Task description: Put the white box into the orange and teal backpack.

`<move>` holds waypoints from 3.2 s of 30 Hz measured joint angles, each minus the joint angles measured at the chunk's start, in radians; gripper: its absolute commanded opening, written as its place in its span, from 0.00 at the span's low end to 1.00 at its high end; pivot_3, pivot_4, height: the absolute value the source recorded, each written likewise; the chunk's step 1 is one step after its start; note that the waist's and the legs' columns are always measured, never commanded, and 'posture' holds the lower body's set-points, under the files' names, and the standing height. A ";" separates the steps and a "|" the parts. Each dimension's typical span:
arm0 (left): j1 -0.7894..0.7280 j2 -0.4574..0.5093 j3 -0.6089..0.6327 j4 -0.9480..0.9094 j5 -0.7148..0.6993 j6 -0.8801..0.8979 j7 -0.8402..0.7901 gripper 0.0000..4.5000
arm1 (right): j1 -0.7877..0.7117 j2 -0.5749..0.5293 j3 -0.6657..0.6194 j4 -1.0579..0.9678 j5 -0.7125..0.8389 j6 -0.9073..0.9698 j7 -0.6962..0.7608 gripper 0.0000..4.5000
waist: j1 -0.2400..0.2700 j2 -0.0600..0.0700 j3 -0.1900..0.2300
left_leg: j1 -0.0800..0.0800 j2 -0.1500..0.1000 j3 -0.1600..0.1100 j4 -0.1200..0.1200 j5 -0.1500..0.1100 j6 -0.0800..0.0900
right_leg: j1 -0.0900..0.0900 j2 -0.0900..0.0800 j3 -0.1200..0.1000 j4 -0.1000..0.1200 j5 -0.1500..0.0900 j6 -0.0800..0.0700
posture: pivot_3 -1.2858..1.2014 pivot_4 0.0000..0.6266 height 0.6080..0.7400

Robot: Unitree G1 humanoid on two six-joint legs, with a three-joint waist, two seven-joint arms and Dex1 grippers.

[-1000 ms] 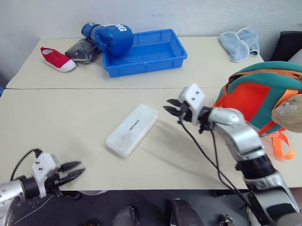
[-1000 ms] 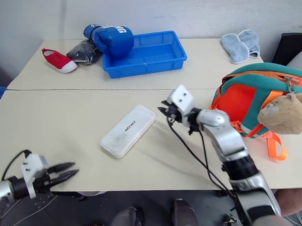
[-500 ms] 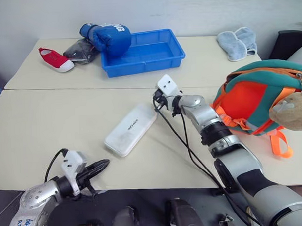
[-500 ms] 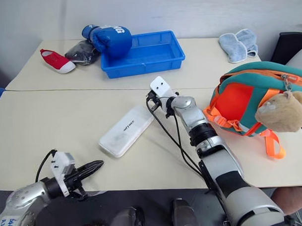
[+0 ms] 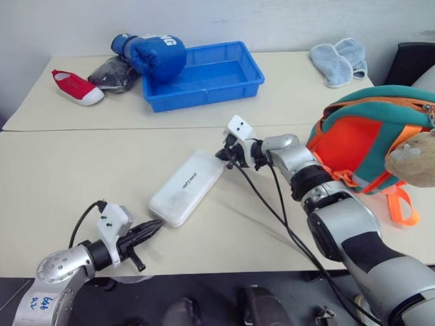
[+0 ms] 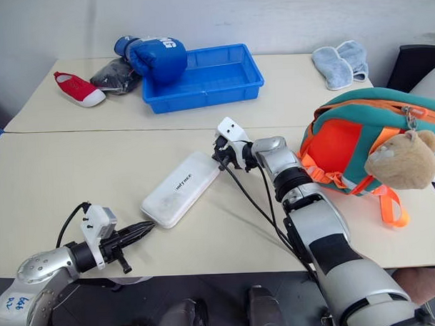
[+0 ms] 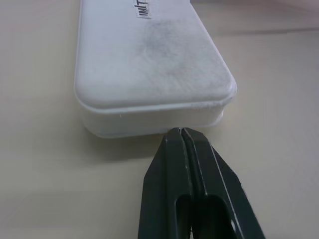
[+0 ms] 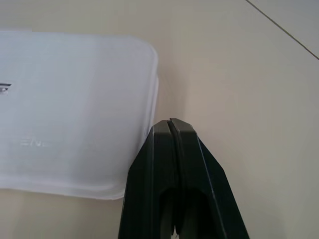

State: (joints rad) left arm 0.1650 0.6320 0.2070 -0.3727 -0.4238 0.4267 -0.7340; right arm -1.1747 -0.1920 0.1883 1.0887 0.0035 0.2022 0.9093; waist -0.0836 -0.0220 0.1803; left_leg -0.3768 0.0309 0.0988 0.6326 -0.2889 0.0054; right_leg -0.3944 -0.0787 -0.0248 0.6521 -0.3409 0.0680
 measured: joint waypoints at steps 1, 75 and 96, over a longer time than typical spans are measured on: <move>-0.005 0.003 0.000 0.001 0.000 0.001 -0.001 0.01 | 0.008 -0.004 0.000 -0.006 -0.001 0.007 0.016 0.00 | -0.001 0.000 0.000 | 0.000 0.000 0.000 0.000 0.000 0.000 | 0.000 0.000 0.000 0.000 0.000 0.000 | 0.52 0.24 1.00; -0.924 0.026 -0.220 0.760 -0.276 1.175 -0.116 0.99 | 0.957 -0.500 0.012 -1.483 0.181 0.490 -0.113 0.00 | 0.072 -0.008 -0.005 | 0.007 -0.001 -0.005 0.004 0.002 -0.004 | 0.010 0.000 -0.002 -0.006 0.000 0.001 | 0.52 0.24 1.00; -0.928 -0.021 -0.185 0.881 -0.681 1.184 0.147 0.28 | 1.001 -0.448 -0.024 -1.540 0.224 0.540 -0.125 0.00 | 0.076 -0.010 -0.005 | -0.001 -0.001 -0.006 0.005 0.002 -0.006 | 0.003 0.000 -0.003 -0.006 0.000 0.001 | 0.52 0.24 1.00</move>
State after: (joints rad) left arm -0.7632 0.6107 0.0217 0.5079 -1.1050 1.6107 -0.5872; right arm -0.1735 -0.6399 0.1640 -0.4514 0.2272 0.7421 0.7844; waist -0.0071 -0.0325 0.1754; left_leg -0.3777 0.0299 0.0932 0.6371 -0.2865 -0.0009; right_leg -0.3914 -0.0790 -0.0278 0.6458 -0.3406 0.0689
